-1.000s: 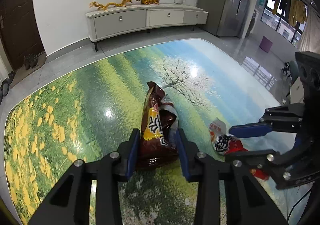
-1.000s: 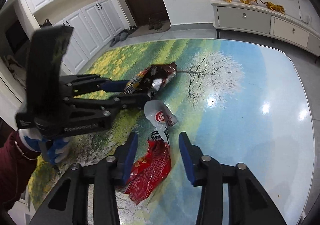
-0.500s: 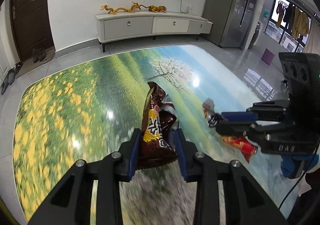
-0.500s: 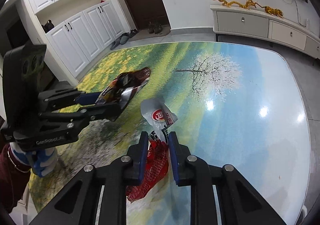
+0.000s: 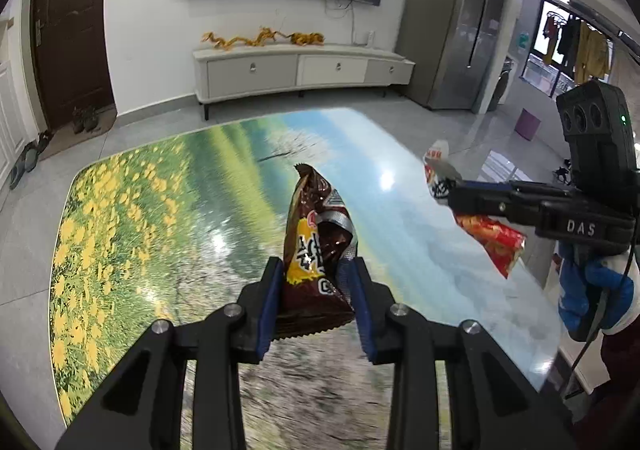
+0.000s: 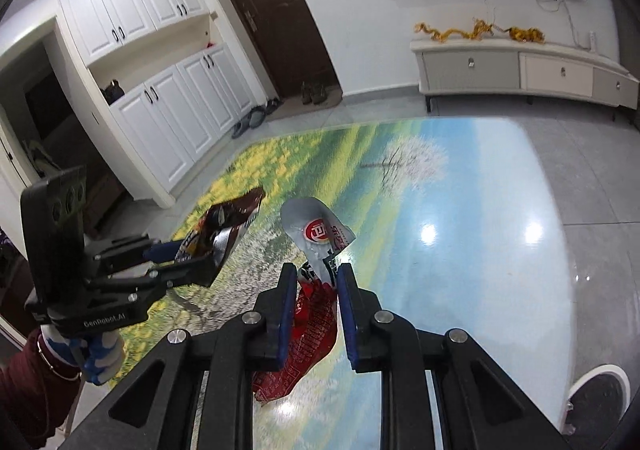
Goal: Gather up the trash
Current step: 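Carry the brown chip bag and red-and-white bag over the black bin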
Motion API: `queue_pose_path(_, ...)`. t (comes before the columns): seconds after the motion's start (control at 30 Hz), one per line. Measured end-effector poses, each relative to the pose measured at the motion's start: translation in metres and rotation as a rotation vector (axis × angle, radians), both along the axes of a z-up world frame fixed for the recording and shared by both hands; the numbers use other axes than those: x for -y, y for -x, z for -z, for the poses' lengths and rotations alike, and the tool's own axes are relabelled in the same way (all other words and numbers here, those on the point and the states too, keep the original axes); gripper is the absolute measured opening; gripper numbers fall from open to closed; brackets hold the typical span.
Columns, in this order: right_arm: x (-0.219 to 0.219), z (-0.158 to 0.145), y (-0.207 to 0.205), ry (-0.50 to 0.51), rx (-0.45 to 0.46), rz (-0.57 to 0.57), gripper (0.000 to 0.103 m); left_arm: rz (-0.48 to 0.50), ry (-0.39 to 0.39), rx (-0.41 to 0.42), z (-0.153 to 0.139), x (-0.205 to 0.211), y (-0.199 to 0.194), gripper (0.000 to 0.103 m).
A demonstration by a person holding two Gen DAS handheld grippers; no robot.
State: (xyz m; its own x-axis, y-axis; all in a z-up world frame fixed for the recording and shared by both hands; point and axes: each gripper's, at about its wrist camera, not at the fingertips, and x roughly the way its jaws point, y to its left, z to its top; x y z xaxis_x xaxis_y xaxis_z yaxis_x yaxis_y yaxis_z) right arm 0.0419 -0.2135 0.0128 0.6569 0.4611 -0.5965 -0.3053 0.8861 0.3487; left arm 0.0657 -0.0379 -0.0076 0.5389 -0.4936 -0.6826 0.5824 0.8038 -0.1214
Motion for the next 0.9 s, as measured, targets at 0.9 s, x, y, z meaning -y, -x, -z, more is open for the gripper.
queue_pose_path(0.9,0.292,0.050,0.131,-0.005,-0.093,0.599,0.020,0.458,-0.017,-0.157,0.022,0.335,0.077,0.032)
